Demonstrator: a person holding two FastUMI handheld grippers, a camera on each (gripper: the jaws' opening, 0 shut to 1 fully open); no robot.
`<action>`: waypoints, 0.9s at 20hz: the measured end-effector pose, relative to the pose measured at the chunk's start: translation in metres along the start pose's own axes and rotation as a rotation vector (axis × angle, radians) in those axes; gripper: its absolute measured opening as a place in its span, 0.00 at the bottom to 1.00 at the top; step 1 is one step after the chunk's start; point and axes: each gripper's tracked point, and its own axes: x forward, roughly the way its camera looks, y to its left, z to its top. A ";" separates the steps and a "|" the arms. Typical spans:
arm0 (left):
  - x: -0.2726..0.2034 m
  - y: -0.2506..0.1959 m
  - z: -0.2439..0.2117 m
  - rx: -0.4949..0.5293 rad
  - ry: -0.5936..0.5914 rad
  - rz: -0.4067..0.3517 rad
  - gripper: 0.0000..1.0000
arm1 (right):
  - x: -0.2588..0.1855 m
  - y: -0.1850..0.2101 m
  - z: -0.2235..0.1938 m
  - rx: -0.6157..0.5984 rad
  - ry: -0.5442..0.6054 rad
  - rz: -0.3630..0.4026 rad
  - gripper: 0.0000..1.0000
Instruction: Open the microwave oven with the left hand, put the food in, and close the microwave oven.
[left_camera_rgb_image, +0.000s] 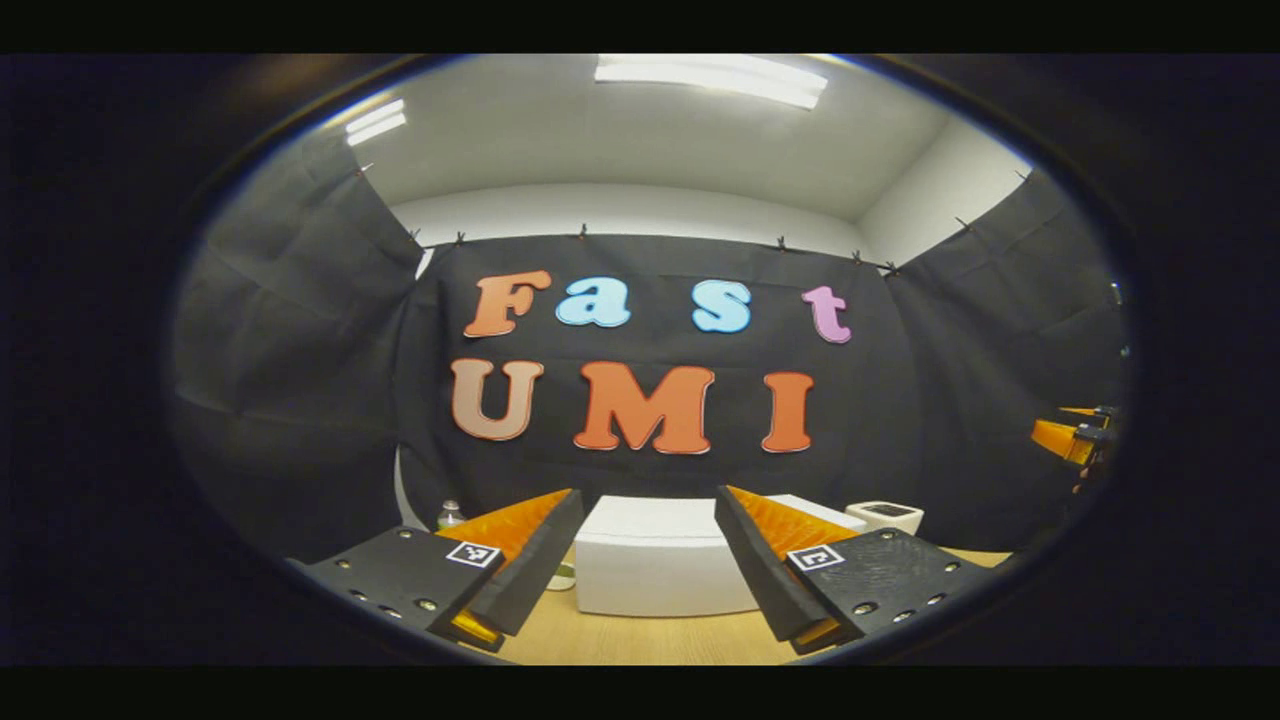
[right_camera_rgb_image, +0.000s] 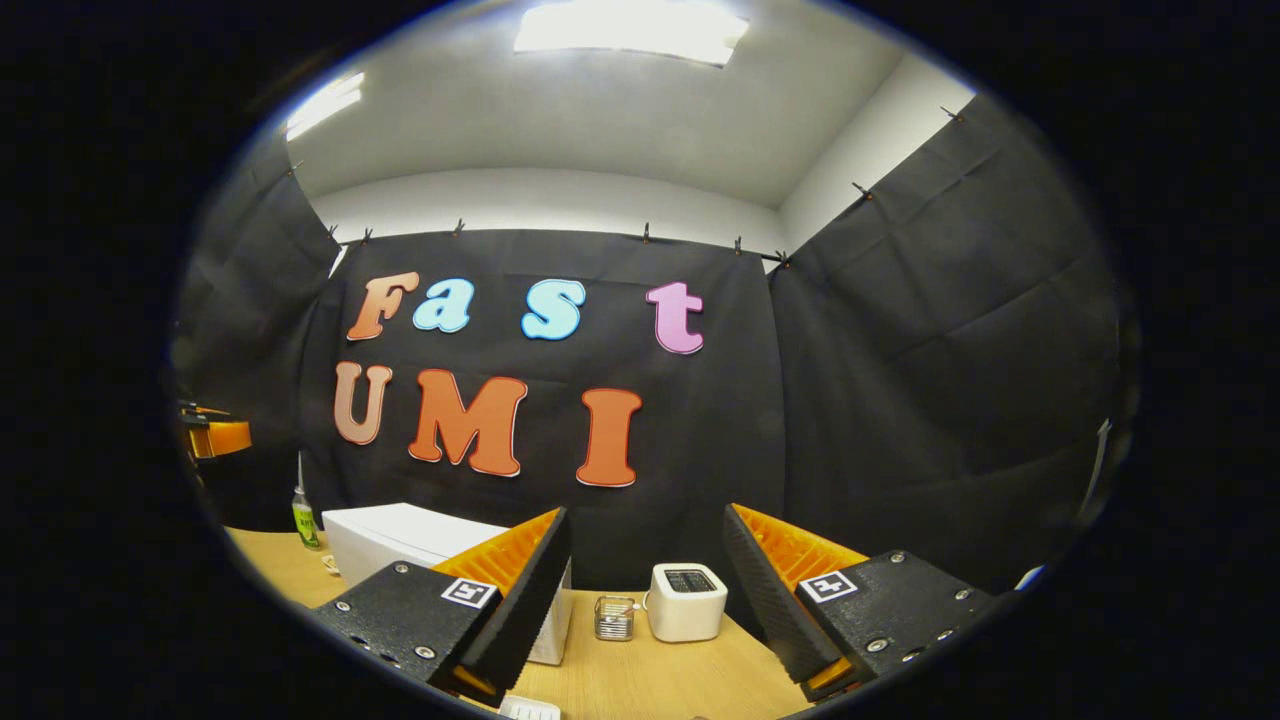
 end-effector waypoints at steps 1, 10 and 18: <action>0.003 -0.009 -0.008 -0.003 0.012 -0.017 0.88 | -0.001 0.000 -0.007 -0.008 0.011 0.003 0.94; 0.038 -0.095 -0.103 -0.016 0.115 -0.185 0.88 | -0.015 0.007 -0.100 -0.031 0.183 0.092 0.94; 0.069 -0.162 -0.193 -0.046 0.270 -0.238 0.88 | -0.023 0.014 -0.159 -0.064 0.260 0.148 0.94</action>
